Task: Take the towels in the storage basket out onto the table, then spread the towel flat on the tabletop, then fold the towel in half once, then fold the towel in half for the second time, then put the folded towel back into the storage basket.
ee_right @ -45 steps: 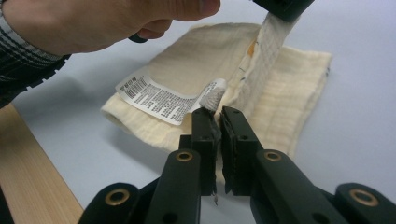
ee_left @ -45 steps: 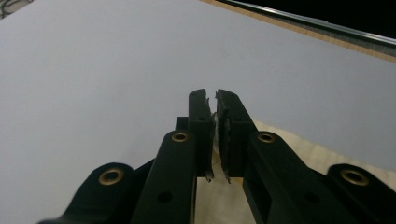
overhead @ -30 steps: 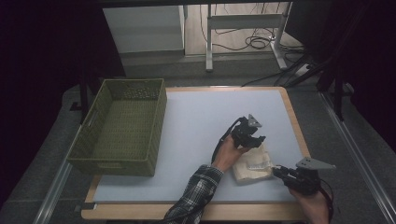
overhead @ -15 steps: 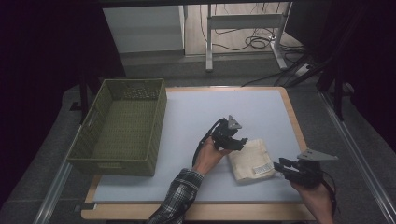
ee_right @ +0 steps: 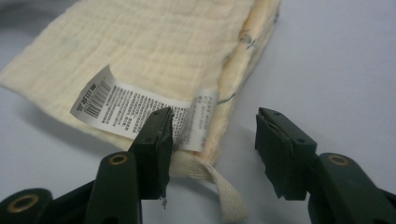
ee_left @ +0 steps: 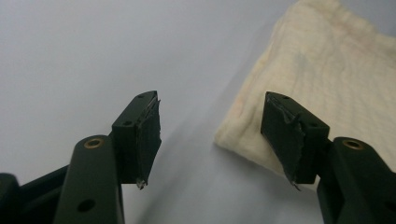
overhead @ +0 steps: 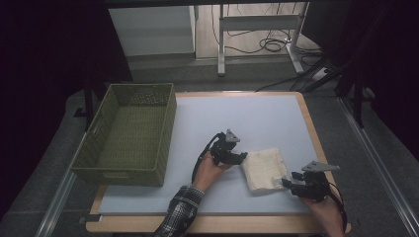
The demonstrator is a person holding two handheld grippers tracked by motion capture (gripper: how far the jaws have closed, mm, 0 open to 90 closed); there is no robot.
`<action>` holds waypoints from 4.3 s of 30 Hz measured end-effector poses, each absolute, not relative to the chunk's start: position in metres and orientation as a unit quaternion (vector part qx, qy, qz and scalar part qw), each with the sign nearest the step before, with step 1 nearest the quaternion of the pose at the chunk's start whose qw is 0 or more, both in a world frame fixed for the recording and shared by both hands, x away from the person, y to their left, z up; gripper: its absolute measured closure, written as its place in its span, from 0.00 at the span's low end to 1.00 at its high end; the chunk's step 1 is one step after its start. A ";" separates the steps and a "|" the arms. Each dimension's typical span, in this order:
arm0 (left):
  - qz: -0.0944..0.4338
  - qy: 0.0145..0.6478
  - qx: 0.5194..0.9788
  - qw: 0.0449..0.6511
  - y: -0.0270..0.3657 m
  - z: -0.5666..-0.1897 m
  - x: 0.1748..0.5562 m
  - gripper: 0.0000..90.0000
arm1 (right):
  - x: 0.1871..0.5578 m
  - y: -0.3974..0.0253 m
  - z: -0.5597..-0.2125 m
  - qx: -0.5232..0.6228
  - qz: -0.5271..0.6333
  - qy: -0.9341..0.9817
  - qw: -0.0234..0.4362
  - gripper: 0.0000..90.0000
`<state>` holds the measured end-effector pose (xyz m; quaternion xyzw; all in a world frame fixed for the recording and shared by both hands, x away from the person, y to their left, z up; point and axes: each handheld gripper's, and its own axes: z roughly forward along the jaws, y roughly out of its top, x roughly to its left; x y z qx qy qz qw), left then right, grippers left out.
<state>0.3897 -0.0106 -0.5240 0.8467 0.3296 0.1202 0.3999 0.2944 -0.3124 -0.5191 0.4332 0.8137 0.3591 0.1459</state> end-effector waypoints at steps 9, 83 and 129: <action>0.095 0.330 0.853 0.394 -0.018 -0.536 0.392 0.46 | 0.291 -0.305 -0.521 0.426 0.361 0.818 0.136 0.66; 0.179 0.321 0.851 0.377 0.047 -0.445 0.377 0.90 | 0.319 -0.235 -0.466 0.348 0.448 0.818 0.095 0.89; 0.280 0.360 0.820 0.346 0.139 -0.397 0.363 0.89 | 0.348 -0.127 -0.433 0.284 0.452 0.840 0.095 0.89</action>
